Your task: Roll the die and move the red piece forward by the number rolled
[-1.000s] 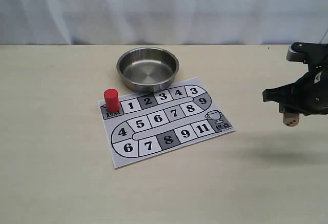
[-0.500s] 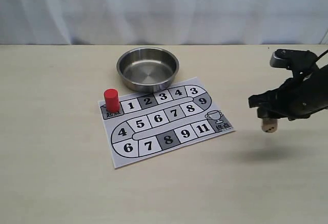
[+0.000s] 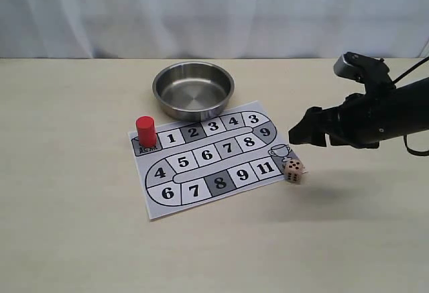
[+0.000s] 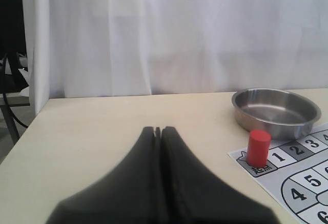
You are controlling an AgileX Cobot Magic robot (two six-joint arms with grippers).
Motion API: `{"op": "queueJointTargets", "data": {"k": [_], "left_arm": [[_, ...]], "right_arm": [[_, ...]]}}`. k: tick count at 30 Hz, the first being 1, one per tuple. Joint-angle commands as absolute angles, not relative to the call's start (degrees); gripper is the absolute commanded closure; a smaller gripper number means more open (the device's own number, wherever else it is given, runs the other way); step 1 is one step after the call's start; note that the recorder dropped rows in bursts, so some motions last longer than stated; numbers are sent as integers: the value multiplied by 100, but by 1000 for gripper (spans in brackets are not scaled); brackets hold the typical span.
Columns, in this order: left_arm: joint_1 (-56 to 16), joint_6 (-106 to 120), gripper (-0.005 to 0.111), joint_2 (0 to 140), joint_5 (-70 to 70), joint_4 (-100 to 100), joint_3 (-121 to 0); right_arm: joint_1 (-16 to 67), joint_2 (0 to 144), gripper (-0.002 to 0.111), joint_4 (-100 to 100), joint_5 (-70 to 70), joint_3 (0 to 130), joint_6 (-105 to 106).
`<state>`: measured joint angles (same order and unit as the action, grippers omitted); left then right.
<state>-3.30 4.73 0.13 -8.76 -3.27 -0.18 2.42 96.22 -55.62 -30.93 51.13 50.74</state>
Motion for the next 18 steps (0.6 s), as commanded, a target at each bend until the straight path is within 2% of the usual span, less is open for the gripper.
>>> {"op": "queueJointTargets", "data": {"k": [1, 12, 14, 18], "left_arm": [[-341, 426, 107, 0, -819, -309, 0], [-341, 426, 107, 0, -819, -309, 0], [-341, 426, 107, 0, -819, -309, 0], [-341, 426, 107, 0, -819, -309, 0]], "right_arm": [[216, 9620, 26, -5589, -3002, 5108, 5183], [216, 9620, 35, -5589, -2987, 5108, 5183], [216, 9620, 42, -5431, -3007, 5144, 5183], [216, 9620, 77, -4938, -3354, 5341, 5050]]}}
